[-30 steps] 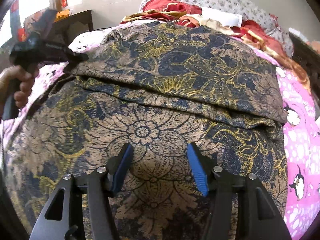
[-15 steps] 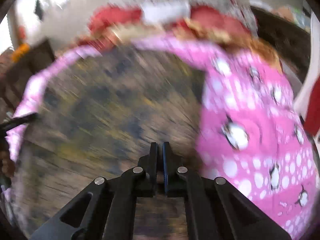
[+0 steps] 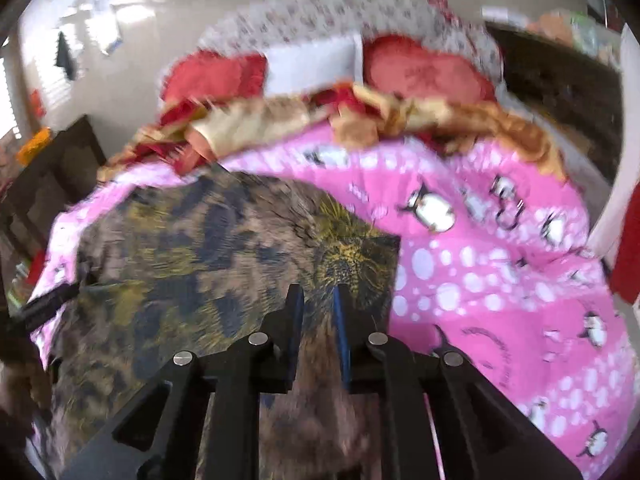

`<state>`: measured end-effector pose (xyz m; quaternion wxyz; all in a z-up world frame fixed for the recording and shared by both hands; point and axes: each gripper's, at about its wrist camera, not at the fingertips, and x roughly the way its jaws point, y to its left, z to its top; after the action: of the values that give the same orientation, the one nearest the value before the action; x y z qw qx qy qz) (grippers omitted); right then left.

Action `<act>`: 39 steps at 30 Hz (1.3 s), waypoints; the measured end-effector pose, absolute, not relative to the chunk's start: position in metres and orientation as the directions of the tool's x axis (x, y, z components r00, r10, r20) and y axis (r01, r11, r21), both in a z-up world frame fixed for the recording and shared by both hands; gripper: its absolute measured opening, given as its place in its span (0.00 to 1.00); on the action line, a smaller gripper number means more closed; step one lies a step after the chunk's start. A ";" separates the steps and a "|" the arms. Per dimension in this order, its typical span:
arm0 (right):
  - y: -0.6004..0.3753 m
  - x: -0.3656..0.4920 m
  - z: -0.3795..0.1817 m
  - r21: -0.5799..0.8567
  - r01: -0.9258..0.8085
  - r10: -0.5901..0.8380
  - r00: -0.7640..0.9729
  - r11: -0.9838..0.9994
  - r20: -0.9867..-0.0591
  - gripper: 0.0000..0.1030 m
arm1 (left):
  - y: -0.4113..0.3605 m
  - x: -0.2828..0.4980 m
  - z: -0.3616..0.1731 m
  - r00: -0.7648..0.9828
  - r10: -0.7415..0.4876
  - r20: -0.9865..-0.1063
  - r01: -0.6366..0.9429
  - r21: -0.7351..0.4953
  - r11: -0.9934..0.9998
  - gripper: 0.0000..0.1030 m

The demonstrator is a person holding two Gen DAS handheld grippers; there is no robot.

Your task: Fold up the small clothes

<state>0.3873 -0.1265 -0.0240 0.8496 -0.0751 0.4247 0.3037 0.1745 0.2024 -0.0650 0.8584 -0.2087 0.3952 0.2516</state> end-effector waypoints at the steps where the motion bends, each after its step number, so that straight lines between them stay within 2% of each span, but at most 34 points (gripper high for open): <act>1: -0.118 0.397 -0.040 0.116 -0.566 0.414 0.434 0.816 -0.800 0.02 | 0.200 0.172 -0.066 0.585 0.282 -0.760 -0.589 -0.159 0.793 0.44; 3: -0.121 0.402 -0.056 0.115 -0.569 0.405 0.416 0.815 -0.814 0.03 | 0.198 0.171 -0.068 0.591 0.286 -0.754 -0.585 -0.157 0.796 0.44; 5: -0.128 0.405 -0.065 0.129 -0.568 0.418 0.415 0.813 -0.808 0.11 | 0.200 0.171 -0.069 0.597 0.267 -0.757 -0.573 -0.169 0.802 0.48; 7: -0.132 0.409 -0.065 0.158 -0.566 0.430 0.386 0.809 -0.816 0.16 | 0.203 0.171 -0.066 0.617 0.205 -0.759 -0.533 -0.212 0.819 0.68; 9: -0.133 0.412 -0.060 0.153 -0.575 0.420 0.366 0.804 -0.830 0.17 | 0.202 0.174 -0.063 0.625 0.149 -0.766 -0.497 -0.243 0.833 0.79; 10: -0.133 0.411 -0.053 0.149 -0.574 0.413 0.363 0.805 -0.835 0.16 | 0.200 0.177 -0.058 0.615 0.156 -0.773 -0.499 -0.228 0.836 0.79; 11: -0.133 0.408 -0.042 0.138 -0.582 0.419 0.382 0.801 -0.824 0.10 | 0.194 0.176 -0.051 0.596 0.207 -0.776 -0.520 -0.177 0.836 0.78; 12: -0.133 0.396 -0.031 0.125 -0.600 0.437 0.408 0.790 -0.802 0.07 | 0.190 0.174 -0.045 0.595 0.235 -0.769 -0.526 -0.152 0.837 0.77; 15: -0.129 0.353 -0.011 0.076 -0.667 0.496 0.467 0.741 -0.732 0.07 | 0.159 0.161 -0.031 0.630 0.281 -0.724 -0.493 -0.095 0.865 0.77; 17: -0.126 0.331 -0.022 0.046 -0.680 0.478 0.464 0.732 -0.746 0.07 | 0.143 0.162 -0.039 0.624 0.285 -0.727 -0.465 -0.052 0.884 0.82; 19: -0.126 0.329 -0.057 0.002 -0.637 0.371 0.447 0.771 -0.814 0.07 | 0.137 0.171 -0.067 0.542 0.308 -0.782 -0.468 0.023 0.883 0.85; 22: -0.133 0.324 -0.070 0.035 -0.625 0.418 0.479 0.779 -0.772 0.08 | 0.139 0.175 -0.071 0.547 0.305 -0.780 -0.474 0.012 0.880 0.93; 24: -0.128 0.323 -0.068 0.034 -0.639 0.420 0.464 0.768 -0.780 0.21 | 0.139 0.180 -0.073 0.545 0.279 -0.791 -0.460 -0.004 0.888 1.00; 26: -0.122 0.319 -0.069 0.084 -0.691 0.478 0.401 0.718 -0.781 0.59 | 0.137 0.181 -0.073 0.542 0.284 -0.791 -0.456 0.007 0.890 1.00; 28: -0.111 0.309 -0.071 0.032 -0.734 0.469 0.399 0.679 -0.788 0.72 | 0.137 0.179 -0.072 0.545 0.286 -0.788 -0.461 0.004 0.888 1.00; 32: -0.094 0.296 -0.078 -0.114 -0.737 0.393 0.477 0.667 -0.786 0.77 | 0.137 0.184 -0.077 0.529 0.313 -0.789 -0.465 0.039 0.885 1.00; 35: -0.095 0.296 -0.079 -0.113 -0.736 0.392 0.477 0.668 -0.787 0.79 | 0.133 0.186 -0.078 0.522 0.337 -0.783 -0.465 0.070 0.883 1.00; 39: -0.093 0.294 -0.079 -0.138 -0.733 0.380 0.493 0.666 -0.783 0.80 | 0.135 0.184 -0.078 0.535 0.322 -0.781 -0.464 0.047 0.885 1.00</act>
<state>0.2943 -0.0934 -0.0786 0.8316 -0.2342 0.3763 0.3347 0.1845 0.1354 -0.0781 0.8722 -0.0834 0.4262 0.2253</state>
